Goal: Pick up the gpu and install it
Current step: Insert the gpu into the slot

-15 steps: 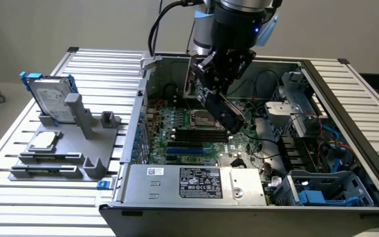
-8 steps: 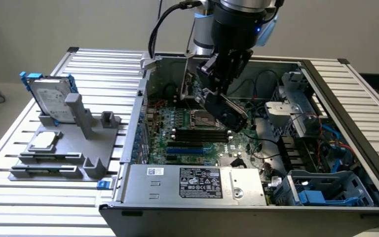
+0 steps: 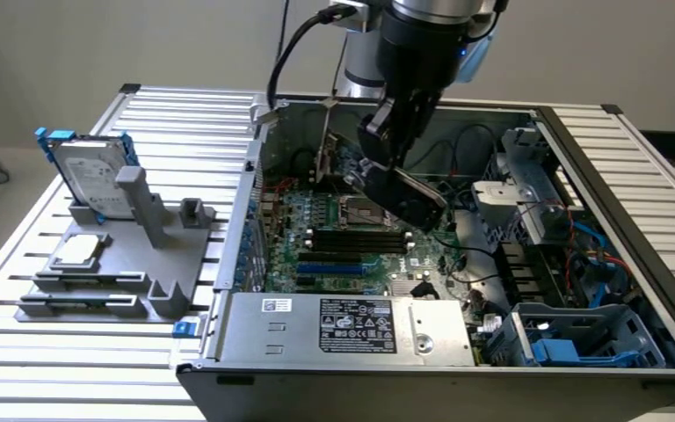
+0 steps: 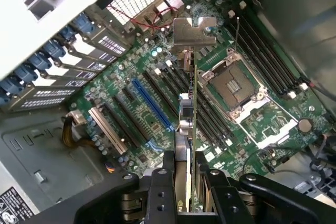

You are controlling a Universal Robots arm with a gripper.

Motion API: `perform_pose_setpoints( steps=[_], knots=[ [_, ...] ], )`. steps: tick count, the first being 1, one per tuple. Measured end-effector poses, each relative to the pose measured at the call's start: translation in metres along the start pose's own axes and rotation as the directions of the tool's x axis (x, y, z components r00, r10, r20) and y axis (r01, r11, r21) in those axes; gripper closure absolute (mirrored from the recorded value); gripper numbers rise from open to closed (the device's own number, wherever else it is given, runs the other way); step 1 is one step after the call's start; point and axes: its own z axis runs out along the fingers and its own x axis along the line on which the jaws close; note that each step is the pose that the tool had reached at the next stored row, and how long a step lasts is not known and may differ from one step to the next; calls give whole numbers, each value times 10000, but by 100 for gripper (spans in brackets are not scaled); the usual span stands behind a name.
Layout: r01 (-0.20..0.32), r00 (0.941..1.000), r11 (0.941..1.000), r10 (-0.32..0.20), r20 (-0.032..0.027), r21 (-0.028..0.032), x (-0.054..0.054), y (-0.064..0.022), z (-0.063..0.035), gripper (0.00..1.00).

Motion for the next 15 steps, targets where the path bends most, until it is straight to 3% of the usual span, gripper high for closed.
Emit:
perform_pose_setpoints(
  steps=[4,8,11,15],
  knots=[
    [665,9977,9978,-665,86,2,-1,-1,18,73],
    [1331,9909,9911,-1331,191,11,-2,-2,40,73],
    [1840,9826,9829,-1840,244,25,-4,-2,59,73],
    [2528,9670,9675,-2528,321,38,-4,-3,84,73]
  ],
)
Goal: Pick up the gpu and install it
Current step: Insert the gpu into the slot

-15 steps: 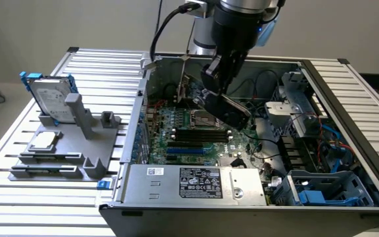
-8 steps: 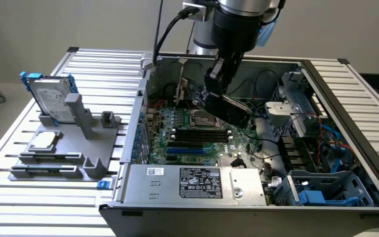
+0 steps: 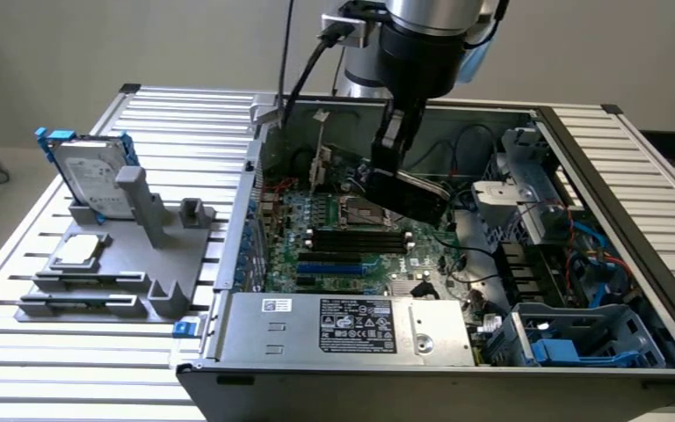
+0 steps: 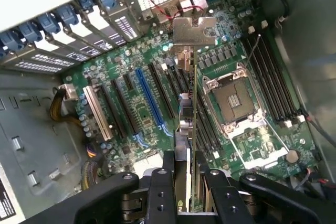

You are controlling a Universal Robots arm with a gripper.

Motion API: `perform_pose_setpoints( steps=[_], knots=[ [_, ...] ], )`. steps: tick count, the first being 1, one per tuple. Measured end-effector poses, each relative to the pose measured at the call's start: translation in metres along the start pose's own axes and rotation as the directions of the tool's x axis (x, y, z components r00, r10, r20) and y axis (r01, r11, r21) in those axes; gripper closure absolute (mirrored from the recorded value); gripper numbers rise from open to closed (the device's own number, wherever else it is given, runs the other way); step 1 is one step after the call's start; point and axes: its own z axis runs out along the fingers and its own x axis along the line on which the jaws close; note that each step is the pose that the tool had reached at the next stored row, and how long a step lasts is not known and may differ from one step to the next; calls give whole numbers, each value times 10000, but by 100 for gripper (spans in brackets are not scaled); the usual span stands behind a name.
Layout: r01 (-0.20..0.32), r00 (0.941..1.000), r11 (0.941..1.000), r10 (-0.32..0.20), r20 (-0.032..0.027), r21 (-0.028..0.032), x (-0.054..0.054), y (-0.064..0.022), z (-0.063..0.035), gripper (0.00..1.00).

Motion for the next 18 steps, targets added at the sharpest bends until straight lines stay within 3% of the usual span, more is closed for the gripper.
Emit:
perform_pose_setpoints(
  steps=[5,8,10,12,14,18],
  knots=[
    [822,9965,9966,-822,163,-40,-1,-1,30,73],
    [1320,9909,9912,-1318,261,-56,-1,-2,48,73],
    [1640,9860,9865,-1639,295,-31,-1,-3,57,73],
    [1958,9802,9806,-1958,305,34,-2,-3,64,73],
    [2259,9736,9741,-2262,310,141,-1,-4,70,73],
    [2839,9579,9579,-2853,317,436,-2,-4,79,73]
  ],
)
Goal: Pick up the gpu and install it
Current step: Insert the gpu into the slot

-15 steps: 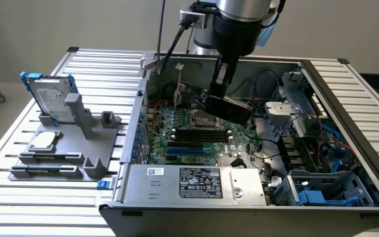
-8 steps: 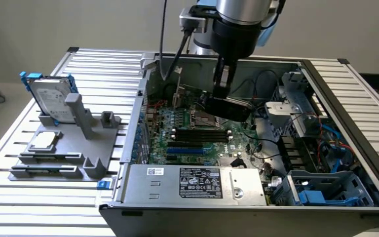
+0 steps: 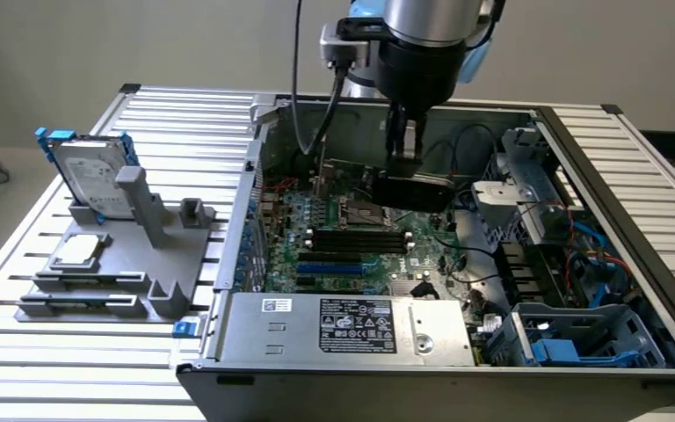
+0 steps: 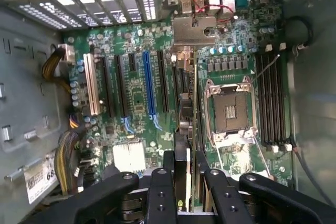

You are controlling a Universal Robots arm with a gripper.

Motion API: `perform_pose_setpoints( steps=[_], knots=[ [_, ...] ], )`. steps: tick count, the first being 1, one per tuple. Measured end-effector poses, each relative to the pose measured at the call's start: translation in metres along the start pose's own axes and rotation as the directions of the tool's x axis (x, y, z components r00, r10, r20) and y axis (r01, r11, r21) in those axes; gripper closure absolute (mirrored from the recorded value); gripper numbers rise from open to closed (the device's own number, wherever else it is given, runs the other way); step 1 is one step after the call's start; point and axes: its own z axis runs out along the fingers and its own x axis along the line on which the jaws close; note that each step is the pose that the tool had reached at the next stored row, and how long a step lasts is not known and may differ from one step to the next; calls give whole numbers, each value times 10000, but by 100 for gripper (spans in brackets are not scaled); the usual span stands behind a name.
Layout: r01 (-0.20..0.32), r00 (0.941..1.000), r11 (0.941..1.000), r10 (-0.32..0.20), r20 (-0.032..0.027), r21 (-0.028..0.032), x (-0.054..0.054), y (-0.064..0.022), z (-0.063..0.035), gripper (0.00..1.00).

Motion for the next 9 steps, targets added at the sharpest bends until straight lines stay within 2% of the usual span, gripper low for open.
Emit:
perform_pose_setpoints(
  steps=[4,6,9],
  knots=[
    [546,9985,9981,-547,18,276,3,0,11,73],
    [682,9977,9971,-683,14,338,8,4,18,73],
    [754,9971,9965,-755,16,374,25,27,39,73]
  ],
)
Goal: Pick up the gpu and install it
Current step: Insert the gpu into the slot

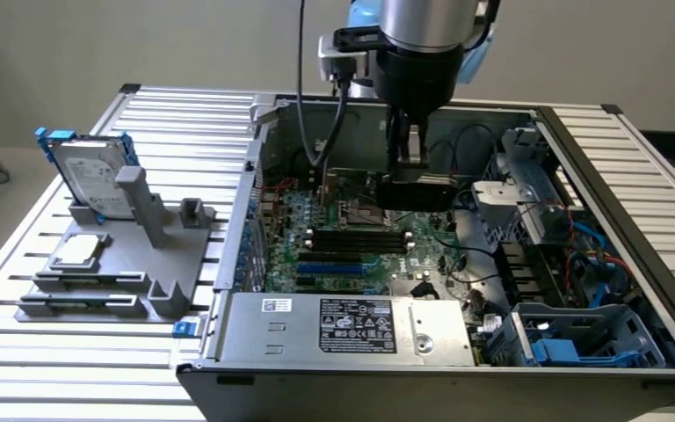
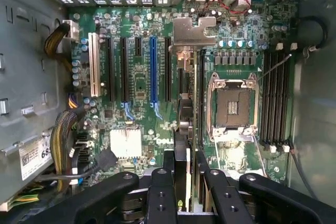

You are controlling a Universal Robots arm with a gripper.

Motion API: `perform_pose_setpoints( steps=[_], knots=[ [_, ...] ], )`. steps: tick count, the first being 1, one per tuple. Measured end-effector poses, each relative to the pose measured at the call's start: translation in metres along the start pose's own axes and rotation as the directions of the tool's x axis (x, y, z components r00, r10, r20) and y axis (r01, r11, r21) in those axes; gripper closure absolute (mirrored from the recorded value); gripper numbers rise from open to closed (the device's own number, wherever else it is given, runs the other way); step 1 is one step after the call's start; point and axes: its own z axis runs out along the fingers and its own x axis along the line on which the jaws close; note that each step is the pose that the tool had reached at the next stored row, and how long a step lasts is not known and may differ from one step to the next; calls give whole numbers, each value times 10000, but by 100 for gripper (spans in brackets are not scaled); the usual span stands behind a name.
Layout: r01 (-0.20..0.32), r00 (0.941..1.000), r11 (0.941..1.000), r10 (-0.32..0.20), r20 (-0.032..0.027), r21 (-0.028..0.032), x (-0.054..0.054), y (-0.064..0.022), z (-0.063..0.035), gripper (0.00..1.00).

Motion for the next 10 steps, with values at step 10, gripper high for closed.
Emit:
perform_pose_setpoints(
  steps=[10],
  knots=[
    [10,10000,9998,-10,4,176,41,374,94,73]
  ],
)
